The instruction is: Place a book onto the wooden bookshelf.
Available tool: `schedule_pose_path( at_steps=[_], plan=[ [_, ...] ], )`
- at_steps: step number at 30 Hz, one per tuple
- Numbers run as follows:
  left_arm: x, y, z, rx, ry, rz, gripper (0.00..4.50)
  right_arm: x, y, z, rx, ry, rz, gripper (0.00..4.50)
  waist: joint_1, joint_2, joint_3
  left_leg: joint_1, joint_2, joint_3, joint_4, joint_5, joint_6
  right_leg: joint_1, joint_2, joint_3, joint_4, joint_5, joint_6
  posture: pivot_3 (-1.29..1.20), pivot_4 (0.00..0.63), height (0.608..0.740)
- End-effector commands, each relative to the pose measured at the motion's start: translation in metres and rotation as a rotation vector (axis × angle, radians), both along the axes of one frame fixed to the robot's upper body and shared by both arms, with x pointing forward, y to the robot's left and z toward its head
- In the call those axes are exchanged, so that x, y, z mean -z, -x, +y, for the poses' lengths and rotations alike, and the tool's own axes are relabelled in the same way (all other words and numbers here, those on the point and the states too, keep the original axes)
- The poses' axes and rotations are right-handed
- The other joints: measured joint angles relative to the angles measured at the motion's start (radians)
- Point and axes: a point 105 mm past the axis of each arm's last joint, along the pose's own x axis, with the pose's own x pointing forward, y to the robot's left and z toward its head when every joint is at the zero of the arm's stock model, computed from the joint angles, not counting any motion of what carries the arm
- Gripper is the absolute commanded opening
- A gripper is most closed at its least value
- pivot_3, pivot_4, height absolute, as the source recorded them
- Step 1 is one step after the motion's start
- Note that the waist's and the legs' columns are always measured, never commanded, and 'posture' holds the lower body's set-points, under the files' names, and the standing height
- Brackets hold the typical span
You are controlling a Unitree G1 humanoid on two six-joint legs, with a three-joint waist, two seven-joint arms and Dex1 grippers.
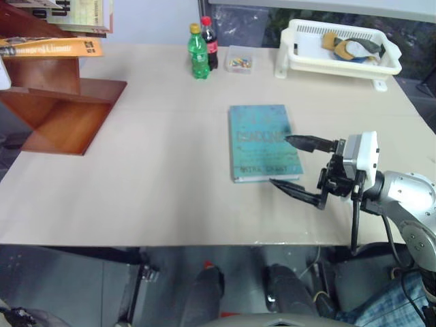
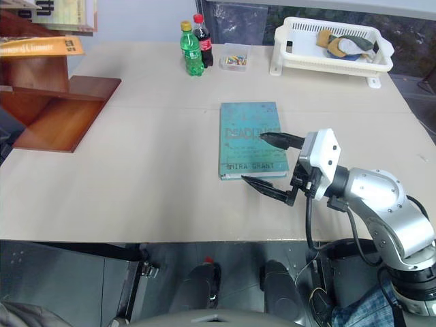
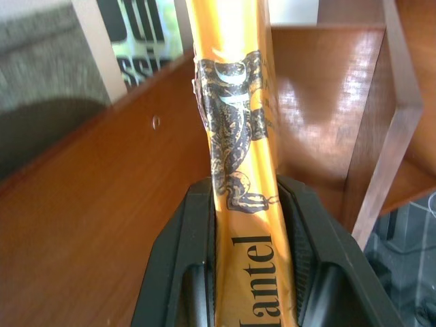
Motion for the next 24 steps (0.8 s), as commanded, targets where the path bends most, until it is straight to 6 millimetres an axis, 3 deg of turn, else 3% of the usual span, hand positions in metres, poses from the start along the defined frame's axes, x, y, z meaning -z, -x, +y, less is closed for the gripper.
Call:
schedule_pose_path(
  at_steps=[1, 13, 24],
  plan=[
    [0.002, 0.028, 0.039, -0.187, 0.034, -0.016, 0.94, -0.009, 0.003, 0.001, -0.009, -0.013, -0.040, 4.50, -0.002, 0.000, 0.000, 0.000, 0.000, 0.001, 0.000, 0.000, 0.000, 0.000, 0.000, 0.001, 0.000, 0.000, 0.000, 0.00, 0.150, 0.740],
    [0.011, 0.027, 0.042, -0.202, 0.094, -0.002, 0.94, -0.010, 0.003, -0.001, -0.007, -0.010, -0.044, 4.50, 0.001, -0.001, 0.000, 0.000, 0.000, 0.001, 0.000, 0.000, 0.000, 0.000, 0.000, 0.001, 0.000, 0.000, 0.000, 0.00, 0.150, 0.740],
    [0.010, 0.011, 0.007, 0.017, 0.161, -0.001, 0.94, -0.009, 0.004, -0.002, -0.008, -0.010, -0.045, 4.50, 0.012, -0.001, -0.001, -0.001, -0.001, 0.001, 0.001, 0.000, 0.000, 0.000, -0.001, 0.001, 0.000, 0.002, -0.003, 0.00, 0.150, 0.740]
  ],
)
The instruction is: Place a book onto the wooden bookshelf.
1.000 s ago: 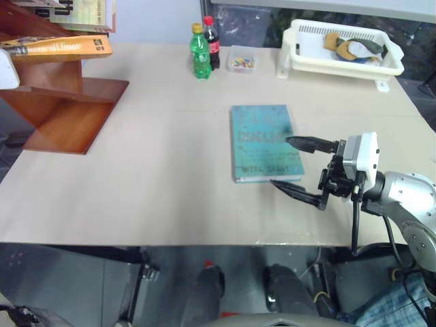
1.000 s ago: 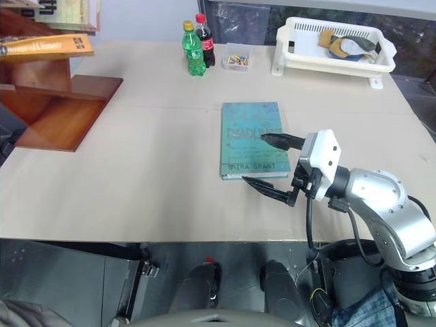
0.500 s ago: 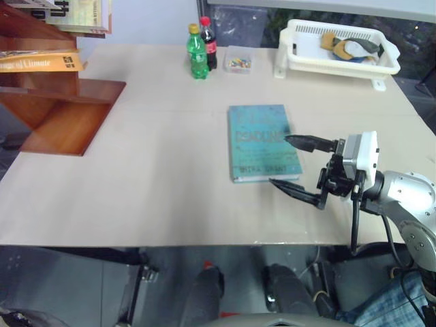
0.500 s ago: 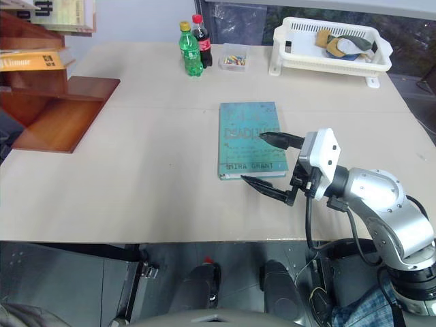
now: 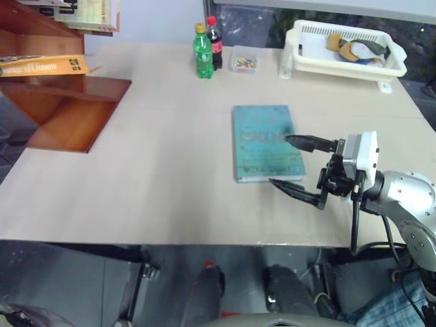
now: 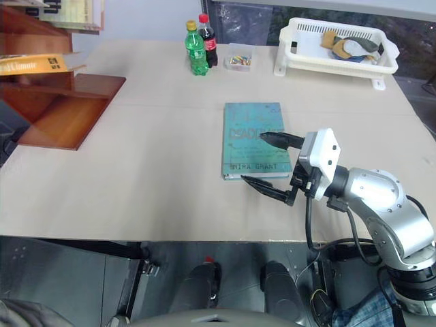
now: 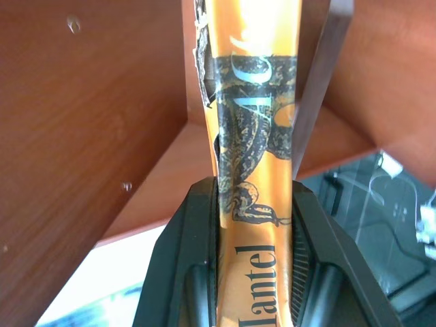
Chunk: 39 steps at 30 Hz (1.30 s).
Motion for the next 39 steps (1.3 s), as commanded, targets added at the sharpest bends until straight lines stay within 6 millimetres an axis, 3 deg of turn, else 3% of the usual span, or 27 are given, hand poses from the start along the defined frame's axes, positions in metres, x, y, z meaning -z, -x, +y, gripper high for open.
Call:
schedule_pose_path(
  at_steps=[1, 23, 33, 39],
  plan=[
    [-0.009, 0.001, -0.008, 0.062, 0.032, -0.057, 0.94, -0.009, 0.003, -0.002, -0.005, -0.010, -0.045, 4.50, -0.001, 0.000, 0.000, 0.000, 0.000, 0.000, 0.000, 0.000, 0.000, 0.000, 0.000, 0.000, 0.000, 0.000, 0.000, 0.00, 0.150, 0.740],
    [-0.008, 0.008, 0.011, -0.042, 0.095, -0.096, 0.94, -0.014, 0.006, -0.001, 0.002, -0.021, -0.071, 4.50, -0.004, 0.000, 0.000, 0.000, 0.000, 0.000, 0.000, 0.000, 0.000, 0.000, 0.000, 0.000, 0.000, 0.000, 0.000, 0.00, 0.150, 0.740],
    [-0.007, 0.008, 0.005, 0.006, 0.125, -0.097, 0.94, -0.042, 0.000, 0.000, 0.039, -0.113, -0.184, 4.50, -0.004, 0.000, 0.000, 0.000, 0.000, 0.000, 0.000, 0.000, 0.000, 0.000, 0.000, 0.000, 0.000, 0.000, 0.000, 0.00, 0.150, 0.740],
    [-0.005, 0.009, 0.005, 0.009, 0.133, -0.096, 0.94, -0.067, 0.001, 0.011, -0.007, -0.256, -0.216, 4.50, -0.005, 0.000, 0.000, 0.001, 0.000, 0.000, 0.000, 0.000, 0.000, 0.000, 0.000, 0.000, 0.001, 0.000, 0.000, 0.00, 0.150, 0.740]
  ],
)
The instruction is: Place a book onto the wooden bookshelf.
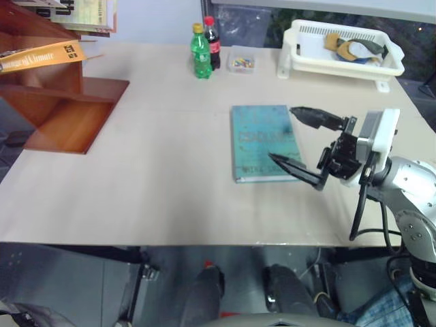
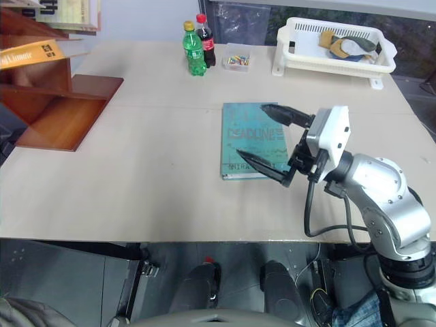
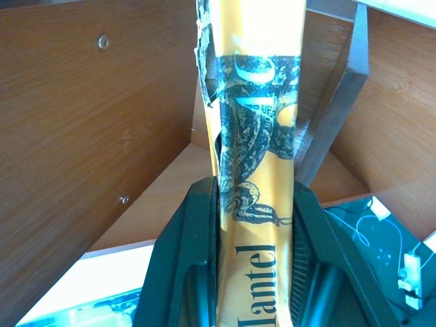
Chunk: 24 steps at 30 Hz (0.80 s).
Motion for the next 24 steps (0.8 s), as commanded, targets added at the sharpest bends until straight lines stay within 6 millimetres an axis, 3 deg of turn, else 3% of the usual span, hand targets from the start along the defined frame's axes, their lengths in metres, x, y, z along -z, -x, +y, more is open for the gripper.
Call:
schedule_pose_path(
  at_steps=[1, 14, 17, 21, 23, 24],
  plan=[
    [-0.008, 0.010, 0.006, -0.017, 0.007, -0.033, 0.94, -0.020, 0.007, 0.003, -0.030, -0.081, -0.052, 4.50, 0.000, 0.000, 0.000, 0.000, 0.000, 0.000, 0.000, 0.000, 0.000, 0.000, 0.000, 0.000, 0.000, 0.000, 0.000, 0.00, 0.150, 0.740],
    [-0.008, 0.013, 0.011, -0.045, 0.009, -0.047, 0.94, -0.029, 0.011, 0.012, -0.088, -0.136, -0.041, 4.50, -0.001, 0.000, 0.000, 0.000, 0.000, 0.000, 0.000, 0.000, 0.000, 0.000, 0.000, 0.000, 0.000, 0.000, 0.000, 0.00, 0.150, 0.740],
    [-0.008, 0.013, 0.012, -0.049, 0.011, -0.049, 2.04, -0.028, 0.011, 0.011, -0.085, -0.134, -0.038, 4.50, -0.001, 0.000, 0.000, 0.000, 0.000, 0.000, 0.000, 0.000, 0.000, 0.000, 0.000, 0.000, 0.000, 0.000, 0.000, 0.00, 0.150, 0.740],
    [-0.010, 0.014, 0.013, -0.055, 0.003, -0.064, 3.93, -0.027, 0.010, 0.010, -0.079, -0.130, -0.031, 4.50, 0.001, 0.000, 0.000, 0.000, 0.000, 0.000, 0.000, 0.000, 0.000, 0.000, 0.000, 0.000, 0.000, 0.000, 0.000, 0.00, 0.150, 0.740],
    [-0.011, 0.015, 0.014, -0.056, -0.005, -0.073, 4.47, -0.026, 0.009, 0.009, -0.078, -0.127, -0.029, 4.50, 0.001, 0.000, 0.000, 0.000, 0.000, 0.000, 0.000, 0.000, 0.000, 0.000, 0.000, 0.000, 0.000, 0.000, 0.000, 0.00, 0.150, 0.740],
    [-0.012, 0.015, 0.014, -0.054, -0.001, -0.082, 4.47, -0.026, 0.009, 0.009, -0.078, -0.126, -0.028, 4.50, 0.001, 0.000, 0.000, 0.000, 0.000, 0.000, 0.000, 0.000, 0.000, 0.000, 0.000, 0.000, 0.000, 0.000, 0.000, 0.00, 0.150, 0.740]
  ],
)
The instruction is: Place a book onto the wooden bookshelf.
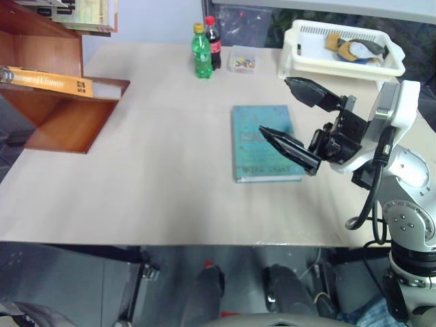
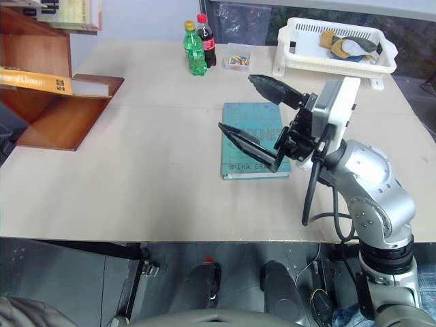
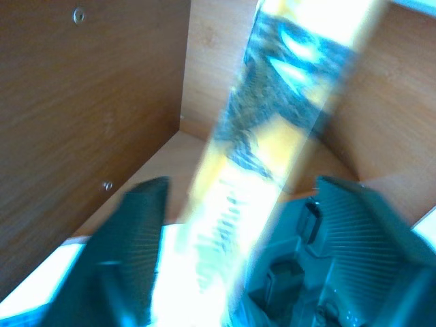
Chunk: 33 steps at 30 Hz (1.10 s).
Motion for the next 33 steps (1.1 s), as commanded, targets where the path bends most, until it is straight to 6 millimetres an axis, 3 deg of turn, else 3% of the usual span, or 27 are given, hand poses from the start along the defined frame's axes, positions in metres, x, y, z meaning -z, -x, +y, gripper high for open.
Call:
schedule_pose_path(
  at_steps=[1, 6, 11, 17, 21, 26, 33],
  plan=[
    [-0.017, 0.011, 0.006, -0.020, 0.001, -0.083, 4.47, -0.007, 0.005, -0.002, -0.007, -0.006, -0.035, 4.50, 0.000, 0.000, 0.000, 0.000, 0.000, 0.000, 0.000, 0.000, 0.000, 0.000, 0.000, 0.000, 0.000, 0.000, 0.000, 0.00, 0.150, 0.740],
    [-0.027, 0.019, 0.003, 0.029, 0.063, -0.179, 4.47, -0.006, 0.005, -0.002, -0.017, -0.002, -0.028, 4.50, 0.000, 0.000, 0.000, 0.000, 0.000, 0.000, 0.000, 0.000, 0.000, 0.000, 0.000, 0.000, 0.000, 0.000, 0.000, 0.00, 0.150, 0.740],
    [-0.039, 0.033, -0.004, 0.176, 0.306, -0.319, 4.47, -0.002, 0.004, -0.002, -0.033, 0.007, -0.019, 4.50, -0.001, 0.000, 0.000, 0.000, 0.000, 0.000, 0.000, 0.000, 0.000, 0.000, 0.000, 0.000, 0.000, 0.000, 0.000, 0.00, 0.150, 0.740],
    [-0.041, 0.058, 0.007, 0.267, 0.570, -0.425, 4.47, 0.000, 0.001, -0.003, -0.046, 0.023, -0.016, 4.50, -0.002, 0.000, 0.000, 0.001, 0.001, 0.000, 0.000, 0.000, 0.000, 0.000, 0.000, 0.000, 0.001, 0.000, 0.000, 0.00, 0.150, 0.740],
    [-0.034, 0.059, -0.006, 0.440, 0.774, -0.365, 4.47, 0.002, -0.004, -0.005, -0.043, 0.038, -0.013, 4.50, 0.004, -0.001, -0.001, 0.001, 0.001, 0.000, 0.001, 0.000, 0.000, 0.000, 0.000, 0.000, 0.001, 0.000, 0.000, 0.00, 0.150, 0.740],
    [-0.010, 0.056, -0.011, 0.453, 0.749, -0.248, 4.47, 0.001, -0.008, -0.007, -0.043, 0.048, -0.018, 4.50, 0.000, -0.001, 0.000, 0.001, 0.001, 0.000, 0.001, 0.000, 0.000, 0.001, 0.000, 0.000, 0.002, 0.000, 0.000, 0.00, 0.150, 0.740],
    [0.017, 0.029, -0.036, 0.568, 0.907, -0.110, 4.47, 0.000, -0.006, -0.009, -0.032, 0.060, -0.028, 4.50, 0.004, -0.001, -0.001, 0.001, 0.001, -0.001, 0.002, 0.000, 0.000, 0.000, 0.000, 0.000, 0.005, 0.000, -0.001, 0.00, 0.150, 0.740]
  ],
)
